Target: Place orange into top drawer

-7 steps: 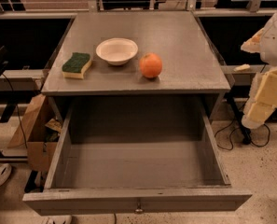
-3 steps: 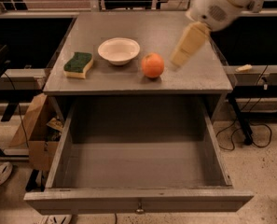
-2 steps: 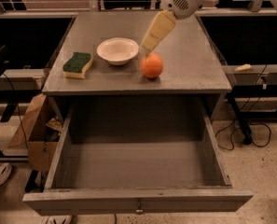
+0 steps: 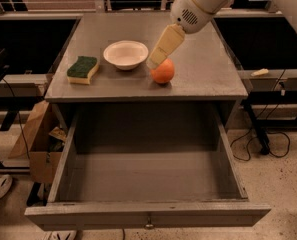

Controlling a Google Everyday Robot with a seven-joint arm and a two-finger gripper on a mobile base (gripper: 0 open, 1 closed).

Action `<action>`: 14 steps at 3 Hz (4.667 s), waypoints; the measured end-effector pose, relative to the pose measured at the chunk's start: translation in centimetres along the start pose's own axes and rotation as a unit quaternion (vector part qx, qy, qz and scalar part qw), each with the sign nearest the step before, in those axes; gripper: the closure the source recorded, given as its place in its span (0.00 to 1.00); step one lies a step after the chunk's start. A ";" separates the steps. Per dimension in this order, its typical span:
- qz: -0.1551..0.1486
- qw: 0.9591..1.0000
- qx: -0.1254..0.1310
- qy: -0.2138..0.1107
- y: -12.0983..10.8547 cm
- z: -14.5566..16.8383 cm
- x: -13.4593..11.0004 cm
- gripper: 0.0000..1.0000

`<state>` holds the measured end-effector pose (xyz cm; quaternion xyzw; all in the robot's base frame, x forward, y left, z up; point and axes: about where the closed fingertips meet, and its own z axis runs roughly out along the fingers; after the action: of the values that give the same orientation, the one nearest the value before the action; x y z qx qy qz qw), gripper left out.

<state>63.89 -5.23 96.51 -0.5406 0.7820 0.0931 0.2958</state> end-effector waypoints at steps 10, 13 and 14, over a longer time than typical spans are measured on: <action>0.185 0.977 -0.018 -0.106 5.0 1.2 13.6 1.00; 0.174 0.954 -0.236 0.053 18.7 11.1 28.3 1.00; 0.195 0.943 -0.259 0.080 20.7 14.4 30.6 0.82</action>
Offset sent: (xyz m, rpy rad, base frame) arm 0.0165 0.0346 -0.1320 0.2116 0.1787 -0.1414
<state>43.16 -14.44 64.02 -0.4407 0.8425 0.3043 0.0580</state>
